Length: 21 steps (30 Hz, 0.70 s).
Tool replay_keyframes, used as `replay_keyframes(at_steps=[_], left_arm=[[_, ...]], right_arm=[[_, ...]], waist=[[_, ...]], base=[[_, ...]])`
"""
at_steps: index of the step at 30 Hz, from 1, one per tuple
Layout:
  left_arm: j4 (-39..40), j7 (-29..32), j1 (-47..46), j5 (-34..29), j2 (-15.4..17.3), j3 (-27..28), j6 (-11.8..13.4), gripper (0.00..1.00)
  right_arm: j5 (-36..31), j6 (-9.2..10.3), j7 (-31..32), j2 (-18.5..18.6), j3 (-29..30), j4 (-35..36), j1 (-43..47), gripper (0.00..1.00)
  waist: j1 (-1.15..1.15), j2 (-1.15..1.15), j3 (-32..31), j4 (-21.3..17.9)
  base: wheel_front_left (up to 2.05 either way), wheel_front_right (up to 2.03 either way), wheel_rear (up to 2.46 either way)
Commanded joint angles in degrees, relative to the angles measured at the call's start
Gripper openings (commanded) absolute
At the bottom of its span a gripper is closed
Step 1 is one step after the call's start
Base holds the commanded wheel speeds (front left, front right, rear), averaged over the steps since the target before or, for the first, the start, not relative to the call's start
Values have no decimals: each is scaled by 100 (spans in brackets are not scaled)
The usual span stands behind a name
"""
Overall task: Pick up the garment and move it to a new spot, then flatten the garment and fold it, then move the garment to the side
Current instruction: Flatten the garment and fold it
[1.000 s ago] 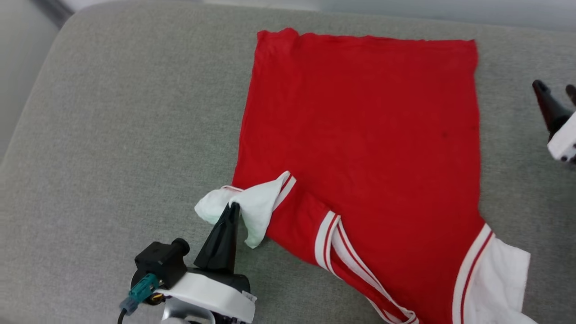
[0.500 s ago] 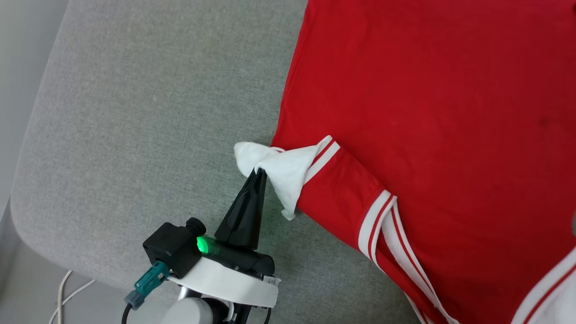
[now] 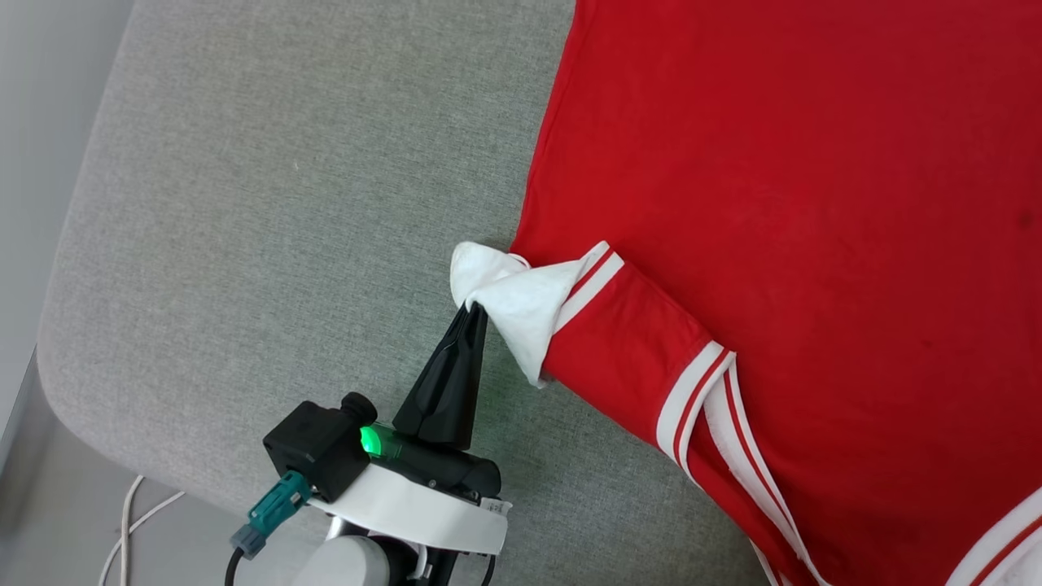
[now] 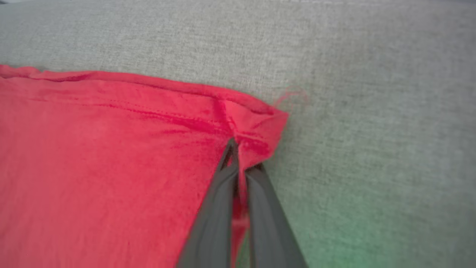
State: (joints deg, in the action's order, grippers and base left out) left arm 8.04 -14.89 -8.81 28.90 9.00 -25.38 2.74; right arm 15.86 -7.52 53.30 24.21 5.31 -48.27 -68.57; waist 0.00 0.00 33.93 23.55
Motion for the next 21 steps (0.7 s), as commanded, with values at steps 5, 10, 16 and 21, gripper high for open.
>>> replay_keyframes(at_steps=[5, 10, 16, 21], left_arm=[[-116, -28, 61, 4, 48, 72, 37, 0], [-283, 36, 210, 84, 178, 229, 134, 0], [-444, 204, 460, 226, 451, 500, 275, 0], [-468, 373, 709, 340, 749, 825, 460, 0]], right_arm=[[-198, 6, 65, -43, 28, 5, 379, 0], [-90, 5, 7, 80, -95, 435, 571, 0], [349, 5, -25, 178, -339, 1129, 1385, 0], [881, 5, -75, 324, -413, 2131, 2643, 0]], waist=[[0, 0, -348, -90], [0, 0, -824, -377], [0, 0, -1402, -957], [0, 0, -1857, -1564]], base=[[0, 0, 0], [0, 0, 0], [0, 0, 0], [0, 0, 0]])
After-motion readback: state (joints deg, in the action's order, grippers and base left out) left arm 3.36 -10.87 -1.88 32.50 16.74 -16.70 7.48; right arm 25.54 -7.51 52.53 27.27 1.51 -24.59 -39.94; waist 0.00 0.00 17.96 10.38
